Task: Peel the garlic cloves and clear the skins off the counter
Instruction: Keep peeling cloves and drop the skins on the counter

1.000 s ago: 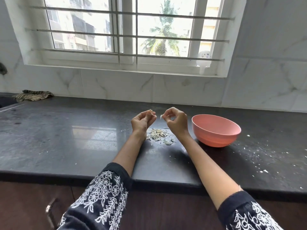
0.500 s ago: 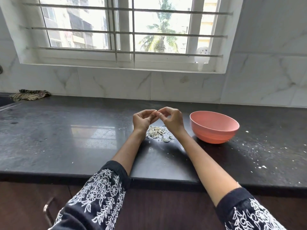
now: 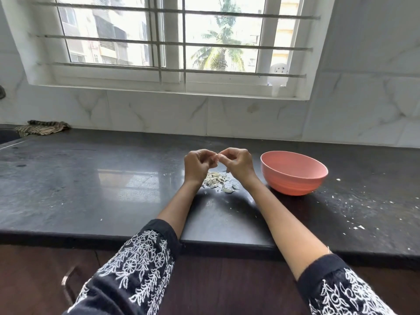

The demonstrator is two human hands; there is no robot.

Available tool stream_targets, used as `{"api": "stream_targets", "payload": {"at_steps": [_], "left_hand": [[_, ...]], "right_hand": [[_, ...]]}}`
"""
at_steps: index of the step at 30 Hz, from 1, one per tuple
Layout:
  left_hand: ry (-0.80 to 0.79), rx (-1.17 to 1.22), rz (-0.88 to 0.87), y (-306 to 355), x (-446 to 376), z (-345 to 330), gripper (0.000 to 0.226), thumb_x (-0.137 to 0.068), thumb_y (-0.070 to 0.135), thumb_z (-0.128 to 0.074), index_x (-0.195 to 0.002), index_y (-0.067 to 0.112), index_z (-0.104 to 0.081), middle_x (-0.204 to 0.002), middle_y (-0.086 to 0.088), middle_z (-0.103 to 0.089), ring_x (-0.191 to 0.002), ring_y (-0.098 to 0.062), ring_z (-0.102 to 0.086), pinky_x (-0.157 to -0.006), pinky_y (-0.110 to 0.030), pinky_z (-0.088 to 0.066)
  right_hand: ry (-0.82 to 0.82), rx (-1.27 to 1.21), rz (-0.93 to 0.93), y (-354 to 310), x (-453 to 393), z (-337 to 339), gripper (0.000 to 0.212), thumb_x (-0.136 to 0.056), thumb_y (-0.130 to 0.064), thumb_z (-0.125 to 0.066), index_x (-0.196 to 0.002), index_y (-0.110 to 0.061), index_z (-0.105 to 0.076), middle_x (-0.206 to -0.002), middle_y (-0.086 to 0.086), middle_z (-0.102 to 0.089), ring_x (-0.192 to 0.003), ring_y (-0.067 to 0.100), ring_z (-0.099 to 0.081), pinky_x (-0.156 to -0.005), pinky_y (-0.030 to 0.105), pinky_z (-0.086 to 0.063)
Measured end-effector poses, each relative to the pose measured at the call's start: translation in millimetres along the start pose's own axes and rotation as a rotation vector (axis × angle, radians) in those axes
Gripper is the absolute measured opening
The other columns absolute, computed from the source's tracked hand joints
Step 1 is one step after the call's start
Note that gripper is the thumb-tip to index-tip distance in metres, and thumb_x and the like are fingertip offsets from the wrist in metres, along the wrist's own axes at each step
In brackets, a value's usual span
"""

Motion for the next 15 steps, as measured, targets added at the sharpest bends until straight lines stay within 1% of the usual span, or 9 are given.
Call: {"api": "stream_targets", "payload": {"at_steps": [4,6,8,12,15], "left_hand": [[0.015,-0.056,-0.057,7,2,0,0.006,-0.080,-0.007,-0.065,-0.081,-0.003,-0.070,-0.061,-0.003,-0.064,-0.051,0.001,-0.059,-0.062,-0.021,-0.056],[0.017,-0.075,-0.068,8,3,-1,0.007,-0.080,-0.007,-0.064,-0.081,-0.003,-0.070,-0.062,-0.005,-0.064,-0.051,0.001,-0.059,-0.062,-0.021,-0.056],[0.017,-0.048,-0.045,6,2,-1,0.009,-0.081,-0.008,-0.063,-0.081,-0.003,-0.070,-0.060,-0.004,-0.064,-0.051,0.000,-0.060,-0.063,-0.022,-0.057],[0.011,0.158,0.104,-8,1,-4,0.009,-0.083,-0.011,-0.060,-0.086,-0.008,-0.067,-0.056,0.007,-0.067,-0.055,-0.004,-0.064,-0.064,-0.020,-0.057],[0.003,0.263,0.169,-13,3,-6,0.008,-0.083,-0.011,-0.060,-0.089,-0.012,-0.065,-0.058,0.005,-0.068,-0.058,-0.007,-0.066,-0.064,-0.020,-0.056]], "right_hand": [[0.010,-0.070,-0.023,0,3,2,0.007,-0.078,-0.005,-0.067,-0.073,-0.007,-0.071,-0.063,0.008,-0.063,-0.041,0.001,-0.049,-0.043,0.015,-0.042],[0.010,-0.089,-0.036,2,3,2,0.007,-0.078,-0.003,-0.066,-0.073,-0.006,-0.070,-0.061,0.007,-0.062,-0.042,0.000,-0.049,-0.043,0.012,-0.040],[0.014,-0.117,-0.051,4,3,1,0.009,-0.078,-0.002,-0.065,-0.072,-0.007,-0.069,-0.058,0.002,-0.061,-0.042,0.001,-0.050,-0.045,0.013,-0.041],[0.020,-0.172,-0.072,8,1,1,0.006,-0.078,-0.003,-0.065,-0.073,-0.005,-0.068,-0.059,0.001,-0.062,-0.046,0.008,-0.052,-0.050,0.022,-0.045],[0.020,-0.171,-0.062,6,0,0,0.006,-0.078,-0.004,-0.065,-0.073,-0.005,-0.068,-0.059,0.001,-0.062,-0.045,0.007,-0.051,-0.049,0.023,-0.045]]}}
Point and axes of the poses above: each hand's wrist, its own x-axis away from the middle knuckle, its own z-axis out of the back of the hand, y = z × x, the point moved 10 cm from there along -x, towards the middle knuckle
